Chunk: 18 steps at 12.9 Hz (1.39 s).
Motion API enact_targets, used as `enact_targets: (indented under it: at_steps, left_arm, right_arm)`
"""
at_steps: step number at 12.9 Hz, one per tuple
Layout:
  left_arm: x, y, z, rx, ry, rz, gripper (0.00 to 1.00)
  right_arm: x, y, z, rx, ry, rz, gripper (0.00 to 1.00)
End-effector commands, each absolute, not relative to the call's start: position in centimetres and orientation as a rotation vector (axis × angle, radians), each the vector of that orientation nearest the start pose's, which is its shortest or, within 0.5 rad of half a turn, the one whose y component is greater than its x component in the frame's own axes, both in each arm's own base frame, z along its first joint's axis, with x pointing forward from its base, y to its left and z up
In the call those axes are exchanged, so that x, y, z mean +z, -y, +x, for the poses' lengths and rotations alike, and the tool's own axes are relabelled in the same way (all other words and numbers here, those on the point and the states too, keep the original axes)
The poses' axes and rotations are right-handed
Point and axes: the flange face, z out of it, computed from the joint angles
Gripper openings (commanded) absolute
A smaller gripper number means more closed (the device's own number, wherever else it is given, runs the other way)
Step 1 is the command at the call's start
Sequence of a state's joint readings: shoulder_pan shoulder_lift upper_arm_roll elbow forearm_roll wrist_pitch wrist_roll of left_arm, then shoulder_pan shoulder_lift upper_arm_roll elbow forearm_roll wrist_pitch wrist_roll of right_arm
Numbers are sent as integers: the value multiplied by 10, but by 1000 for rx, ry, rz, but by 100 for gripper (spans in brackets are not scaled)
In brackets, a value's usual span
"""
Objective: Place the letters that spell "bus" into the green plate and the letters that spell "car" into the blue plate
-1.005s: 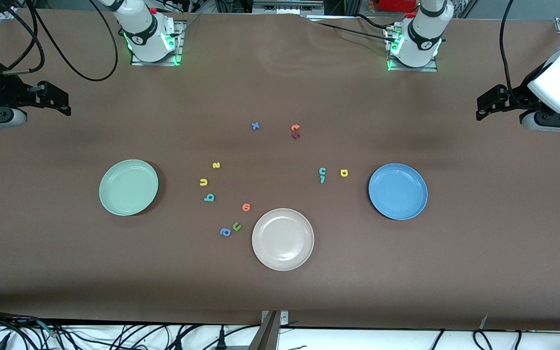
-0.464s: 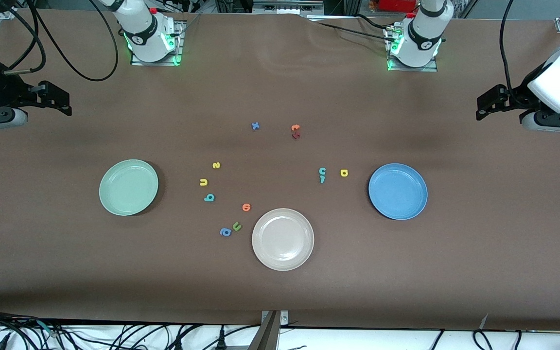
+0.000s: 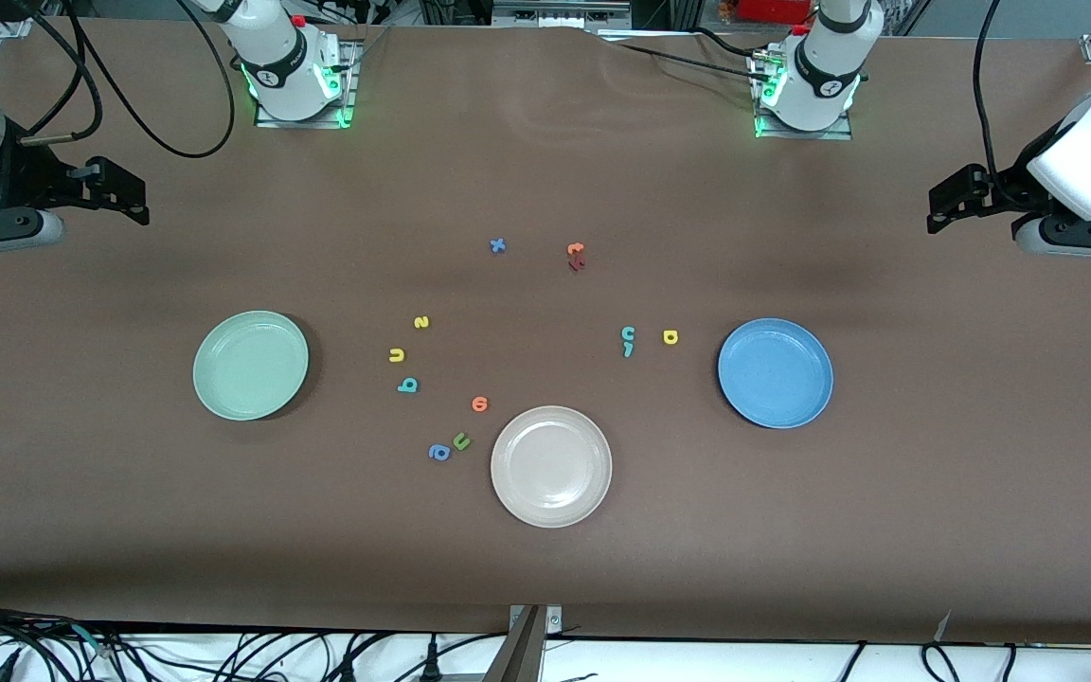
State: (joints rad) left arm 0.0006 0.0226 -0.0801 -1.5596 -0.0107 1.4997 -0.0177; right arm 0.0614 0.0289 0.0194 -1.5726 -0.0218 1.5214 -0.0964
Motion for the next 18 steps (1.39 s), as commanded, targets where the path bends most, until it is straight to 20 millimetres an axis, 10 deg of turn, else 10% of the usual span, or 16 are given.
enact_targets:
  at_steps: [1, 18]
  left_arm:
    - [620, 43, 549, 131, -116, -3141, 100]
    - [620, 42, 549, 128, -114, -3141, 100]
  right_arm:
    - [607, -46, 554, 136, 271, -3167, 100]
    - [607, -54, 553, 139, 316, -3177, 100]
